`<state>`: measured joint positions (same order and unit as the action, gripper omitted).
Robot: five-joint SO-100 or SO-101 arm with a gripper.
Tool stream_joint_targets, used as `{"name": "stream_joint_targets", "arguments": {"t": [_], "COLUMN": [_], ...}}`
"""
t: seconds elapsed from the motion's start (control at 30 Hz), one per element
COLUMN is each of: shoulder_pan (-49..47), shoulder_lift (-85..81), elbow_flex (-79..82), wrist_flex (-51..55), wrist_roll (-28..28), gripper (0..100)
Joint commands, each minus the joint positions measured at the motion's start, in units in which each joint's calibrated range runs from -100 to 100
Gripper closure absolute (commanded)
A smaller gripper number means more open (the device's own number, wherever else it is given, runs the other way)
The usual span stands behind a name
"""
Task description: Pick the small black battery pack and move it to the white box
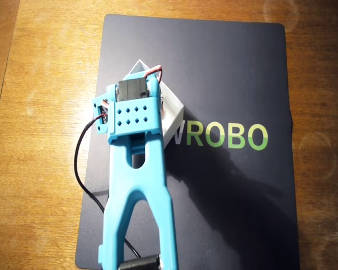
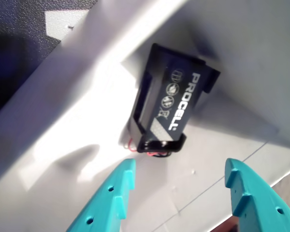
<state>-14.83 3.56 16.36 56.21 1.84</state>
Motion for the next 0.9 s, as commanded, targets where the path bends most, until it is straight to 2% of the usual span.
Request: {"name": "stream_joint_targets", "arguments": {"t": [0.0,0.23,0.7,0.87], "shoulder_pan": [0.6,1.8,1.3,1.9], "shoulder_lift": [-0.2,-1.6,-19.6,-28.3], "elbow_flex": [-2.4,-3.5,-2.3,1.9], "wrist_flex": [1.3,1.0,1.5,2.1], "wrist_roll": [0.1,-0.1,-0.4,-4.5], "gripper": [78,78,78,78]}}
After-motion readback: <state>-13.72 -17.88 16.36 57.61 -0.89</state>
